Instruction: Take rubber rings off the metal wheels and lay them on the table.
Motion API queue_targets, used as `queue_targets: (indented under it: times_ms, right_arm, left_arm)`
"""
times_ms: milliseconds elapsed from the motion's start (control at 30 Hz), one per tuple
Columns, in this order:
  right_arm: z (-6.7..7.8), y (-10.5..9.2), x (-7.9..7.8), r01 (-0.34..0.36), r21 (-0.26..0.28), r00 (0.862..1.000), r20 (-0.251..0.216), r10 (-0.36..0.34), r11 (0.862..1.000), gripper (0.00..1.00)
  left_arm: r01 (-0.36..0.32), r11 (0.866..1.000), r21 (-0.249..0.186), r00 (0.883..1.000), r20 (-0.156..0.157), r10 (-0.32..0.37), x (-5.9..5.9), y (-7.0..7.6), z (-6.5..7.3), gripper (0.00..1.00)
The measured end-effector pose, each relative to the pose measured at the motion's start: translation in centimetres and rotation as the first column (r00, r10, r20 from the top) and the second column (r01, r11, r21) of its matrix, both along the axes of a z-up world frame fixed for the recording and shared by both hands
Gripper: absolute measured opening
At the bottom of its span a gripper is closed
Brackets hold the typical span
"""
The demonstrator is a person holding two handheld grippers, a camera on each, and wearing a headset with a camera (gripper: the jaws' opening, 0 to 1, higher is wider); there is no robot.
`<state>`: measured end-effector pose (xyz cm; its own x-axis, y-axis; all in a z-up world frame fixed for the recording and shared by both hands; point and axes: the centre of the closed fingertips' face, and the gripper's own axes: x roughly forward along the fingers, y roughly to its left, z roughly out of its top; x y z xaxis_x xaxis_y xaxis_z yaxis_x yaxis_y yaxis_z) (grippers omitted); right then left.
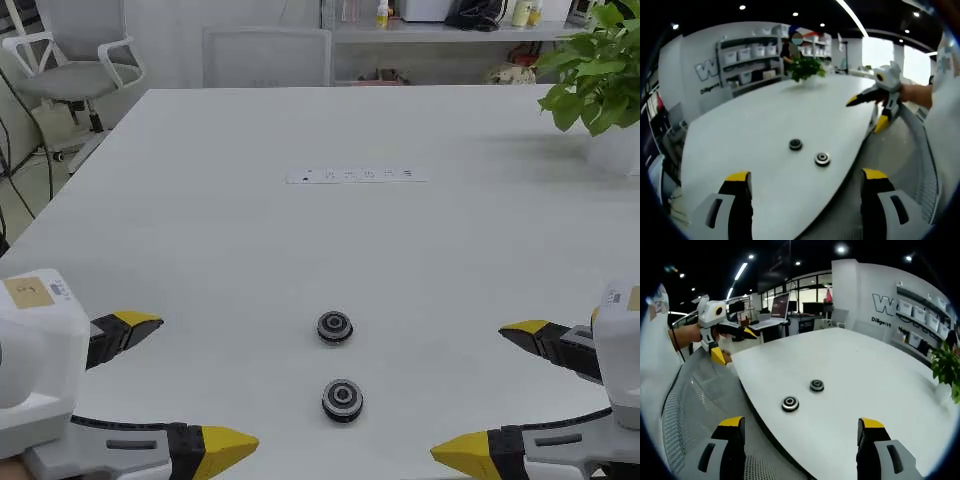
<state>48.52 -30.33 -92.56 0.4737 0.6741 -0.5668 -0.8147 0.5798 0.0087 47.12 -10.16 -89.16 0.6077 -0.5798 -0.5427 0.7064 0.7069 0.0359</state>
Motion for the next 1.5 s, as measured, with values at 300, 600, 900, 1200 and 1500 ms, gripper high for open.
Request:
queue_targets:
  times_ms: [300,600,900,1200,1500]
  right_arm:
    - [0.09,-0.09,-0.12,-0.001,0.003,1.000,0.002,0.001,1.000,0.92]
    - [0.09,-0.04,-0.34,-0.002,0.003,1.000,0.001,0.002,1.000,0.92]
    - [-0.01,-0.11,-0.48,0.001,0.001,1.000,-0.002,-0.001,1.000,0.92]
    - [0.04,-0.16,-0.49,0.004,0.005,1.000,-0.001,-0.004,1.000,0.92]
    - [0.21,-0.24,-0.37,0.006,0.006,1.000,0.002,-0.006,1.000,0.91]
  left_arm:
    - [-0.003,1.000,0.002,1.000,0.002,0.003,-0.21,0.05,0.10,0.91]
    - [-0.004,1.000,0.003,1.000,0.002,0.004,-0.31,0.15,0.10,0.91]
    - [0.001,1.000,0.003,1.000,-0.004,-0.001,-0.40,0.03,-0.11,0.91]
    - [0.007,1.000,0.003,1.000,-0.001,-0.007,-0.28,-0.05,0.01,0.90]
    - [0.018,1.000,0.000,1.000,-0.003,-0.018,-0.23,-0.24,0.00,0.89]
